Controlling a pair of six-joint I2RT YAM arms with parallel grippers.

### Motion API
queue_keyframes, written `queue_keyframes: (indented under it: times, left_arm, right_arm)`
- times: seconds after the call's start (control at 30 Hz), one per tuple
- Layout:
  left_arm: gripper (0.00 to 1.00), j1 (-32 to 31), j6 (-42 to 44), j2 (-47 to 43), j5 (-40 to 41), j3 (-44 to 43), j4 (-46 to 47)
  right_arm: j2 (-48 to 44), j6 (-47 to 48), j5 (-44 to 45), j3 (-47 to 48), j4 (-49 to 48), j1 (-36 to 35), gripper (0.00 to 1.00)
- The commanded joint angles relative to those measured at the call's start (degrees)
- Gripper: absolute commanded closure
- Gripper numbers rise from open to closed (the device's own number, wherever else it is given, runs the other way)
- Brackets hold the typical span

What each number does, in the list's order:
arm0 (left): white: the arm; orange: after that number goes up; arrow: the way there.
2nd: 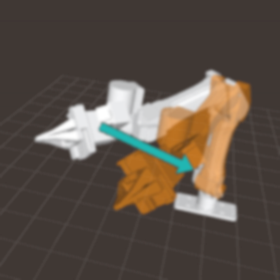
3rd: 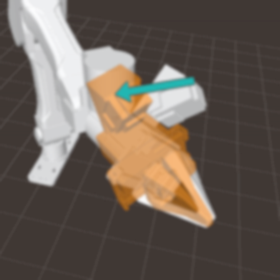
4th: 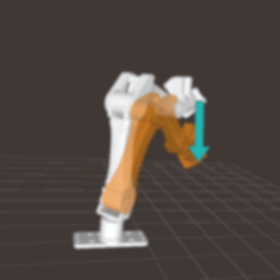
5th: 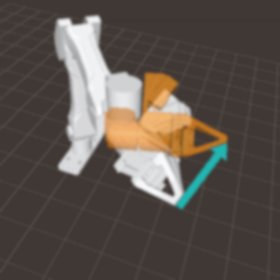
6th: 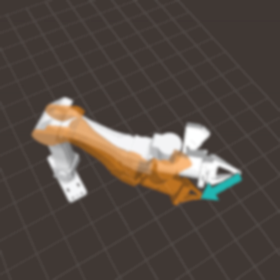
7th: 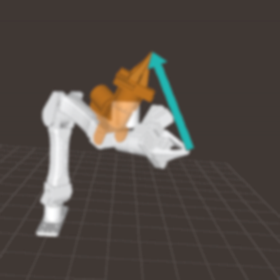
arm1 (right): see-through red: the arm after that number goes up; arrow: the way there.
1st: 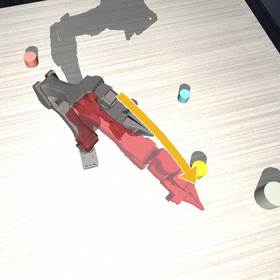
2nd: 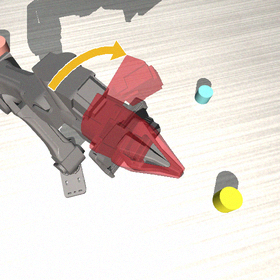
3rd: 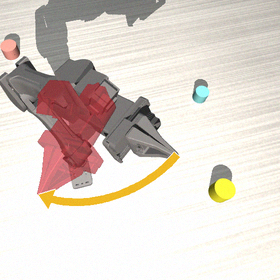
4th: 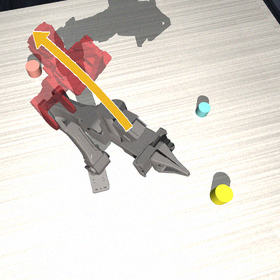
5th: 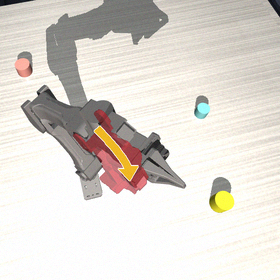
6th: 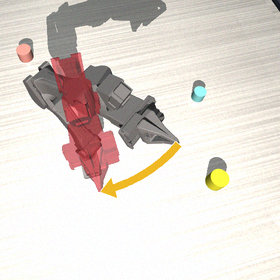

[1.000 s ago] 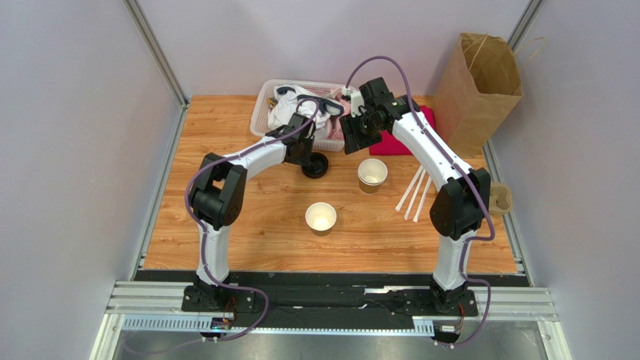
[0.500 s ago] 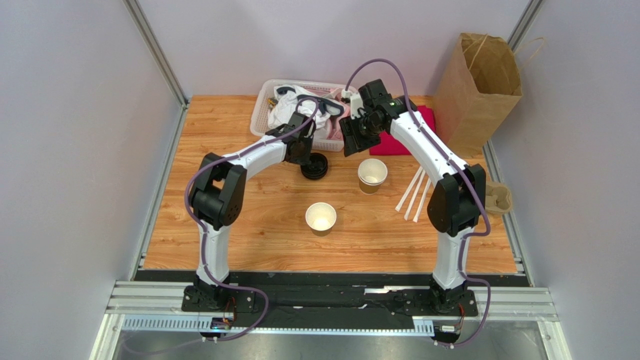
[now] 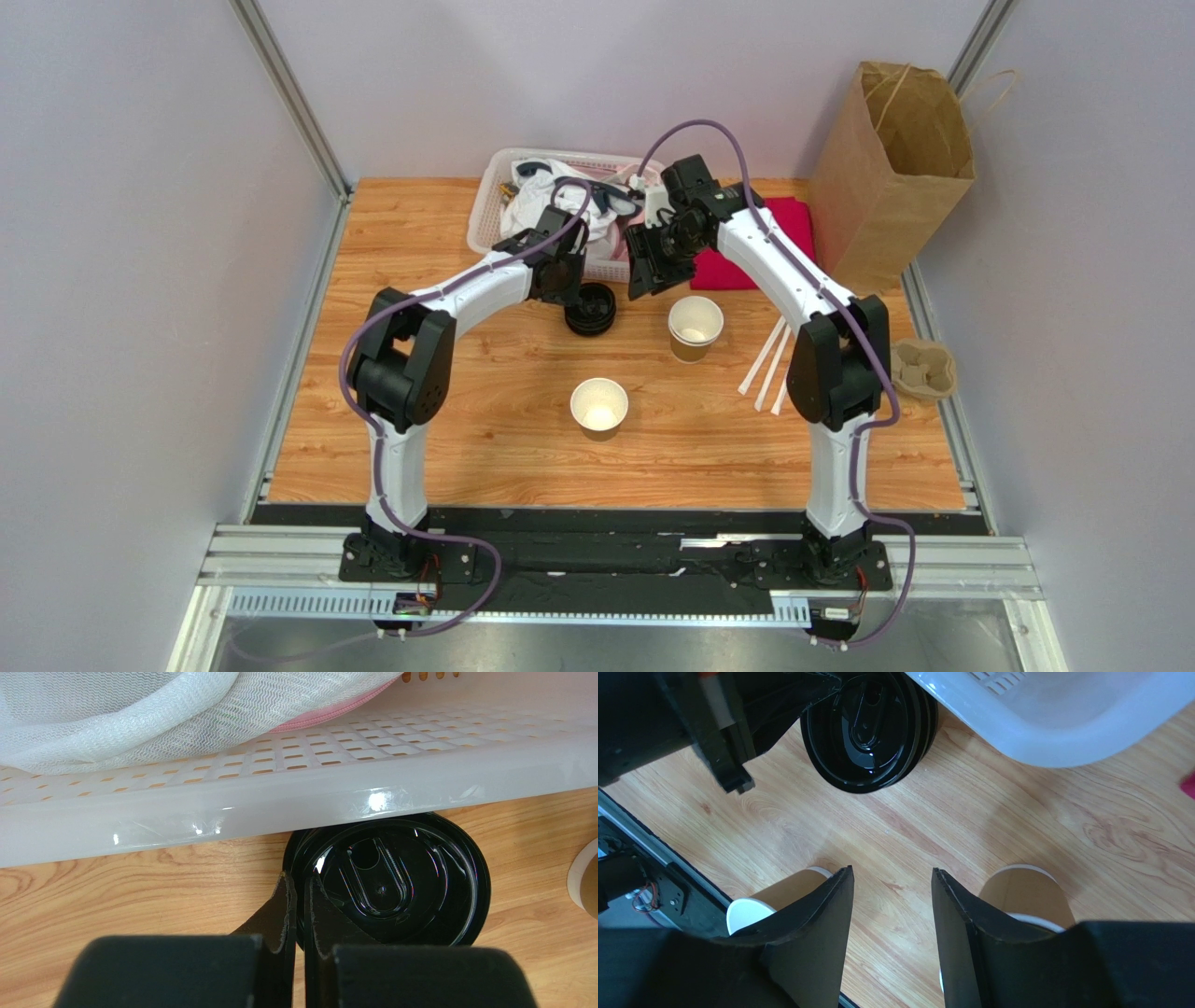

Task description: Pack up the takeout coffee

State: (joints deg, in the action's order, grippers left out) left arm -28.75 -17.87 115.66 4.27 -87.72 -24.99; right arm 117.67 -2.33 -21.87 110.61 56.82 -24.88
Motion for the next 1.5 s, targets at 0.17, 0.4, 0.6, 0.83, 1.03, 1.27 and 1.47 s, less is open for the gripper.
queue_keyframes:
  times: [0.17,0.4,0.6,0.83,1.03,1.27,1.47]
  left_arm:
    - [1.0,0.2,-1.8,-3.9,-1.5,-0.2,1.7]
    - [1.0,0.2,-2.0,-4.1,-1.8,0.0,1.8]
    - [1.0,0.2,-2.0,-4.2,-1.9,0.2,1.9]
    - [1.0,0.2,-2.3,-4.6,-1.5,0.8,2.1]
    - [1.0,0.2,-2.3,-4.7,-1.5,1.1,2.6]
    - [1.0,0.2,-2.4,-5.0,-1.5,1.3,2.8]
    - [1.0,0.2,-2.5,-5.1,-1.6,1.7,2.9]
  right_arm:
    - [3.9,-7.2,-1.2,1.9,-6.2,-1.4,0.52]
    - [7.0,-8.8,-0.1,4.3,-6.7,-2.2,0.52]
    - [8.6,-9.8,1.4,5.6,-7.2,-2.9,0.51]
    - [9.6,-10.3,5.2,5.8,-9.0,-3.9,0.53]
    - [10.8,-10.9,6.0,6.5,-9.8,-4.2,0.55]
    - [12.0,-10.9,8.5,7.6,-9.9,-4.8,0.59]
    - [12.2,-10.9,10.1,7.7,-10.4,-5.3,0.67]
